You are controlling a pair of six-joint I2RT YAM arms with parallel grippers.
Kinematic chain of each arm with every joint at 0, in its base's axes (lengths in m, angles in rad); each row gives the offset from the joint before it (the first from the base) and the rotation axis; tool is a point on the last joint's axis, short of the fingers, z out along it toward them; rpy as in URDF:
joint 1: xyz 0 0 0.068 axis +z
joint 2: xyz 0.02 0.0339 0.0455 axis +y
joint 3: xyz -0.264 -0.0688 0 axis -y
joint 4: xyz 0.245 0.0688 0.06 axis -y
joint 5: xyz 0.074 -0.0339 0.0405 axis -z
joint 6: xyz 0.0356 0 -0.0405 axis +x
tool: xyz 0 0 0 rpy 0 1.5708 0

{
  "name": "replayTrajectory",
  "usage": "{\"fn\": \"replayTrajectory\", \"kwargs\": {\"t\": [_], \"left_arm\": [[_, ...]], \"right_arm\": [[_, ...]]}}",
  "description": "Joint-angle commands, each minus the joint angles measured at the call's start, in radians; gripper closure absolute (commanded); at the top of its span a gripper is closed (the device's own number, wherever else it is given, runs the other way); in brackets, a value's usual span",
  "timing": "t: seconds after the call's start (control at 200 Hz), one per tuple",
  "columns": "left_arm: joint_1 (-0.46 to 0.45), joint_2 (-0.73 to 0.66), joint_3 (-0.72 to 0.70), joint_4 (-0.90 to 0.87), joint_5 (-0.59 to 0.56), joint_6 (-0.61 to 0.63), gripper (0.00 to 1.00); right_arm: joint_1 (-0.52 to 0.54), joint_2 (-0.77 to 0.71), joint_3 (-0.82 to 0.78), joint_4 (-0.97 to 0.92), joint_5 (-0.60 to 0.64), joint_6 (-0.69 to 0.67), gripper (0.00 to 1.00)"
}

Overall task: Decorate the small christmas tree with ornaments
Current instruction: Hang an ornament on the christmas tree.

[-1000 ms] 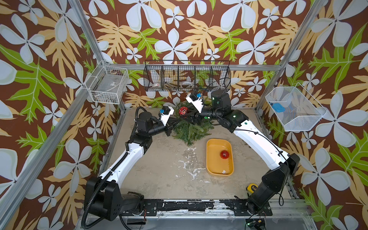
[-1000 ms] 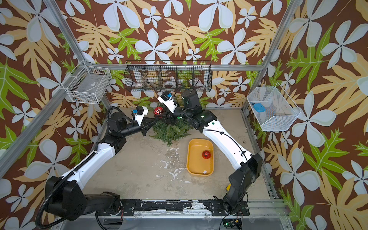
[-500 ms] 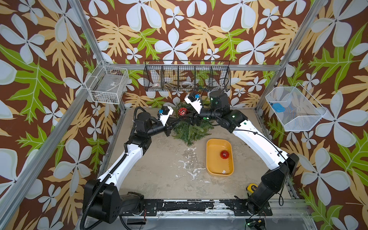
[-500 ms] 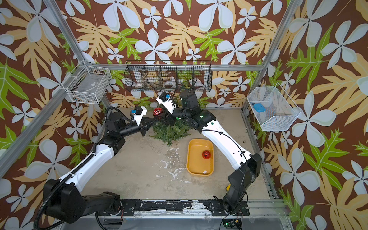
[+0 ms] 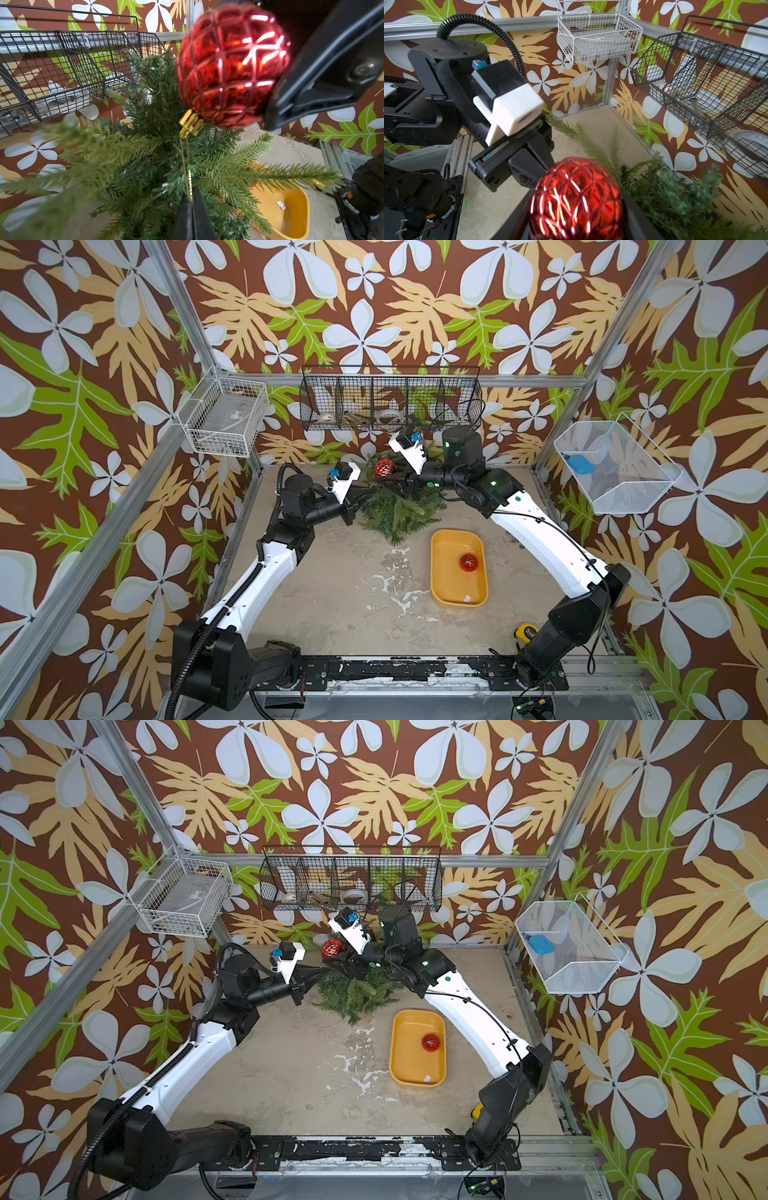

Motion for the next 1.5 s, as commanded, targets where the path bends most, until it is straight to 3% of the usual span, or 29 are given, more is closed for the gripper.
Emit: {"fn": "replayTrajectory", "kwargs": {"t": [0.0, 0.365, 0.561, 1.496], "left_arm": [[0.002, -0.006, 0.014, -0.034, -0.019, 0.031, 1.00], [0.007, -0.040, -0.011, -0.001, 0.015, 0.024, 1.00], [0.007, -0.016, 0.002, -0.019, 0.002, 0.018, 1.00], [0.011, 0.035, 0.010, 0.023, 0.091, -0.027, 1.00]], "right_arm": [[0.002, 0.004, 0.007, 0.006, 0.004, 0.011, 0.58], [0.017, -0.002, 0.004, -0.012, -0.004, -0.004, 0.58], [0.017, -0.007, 0.001, -0.017, 0.049, -0.005, 0.58], [0.017, -0.008, -0.013, -0.037, 0.054, -0.010, 0.58]]}}
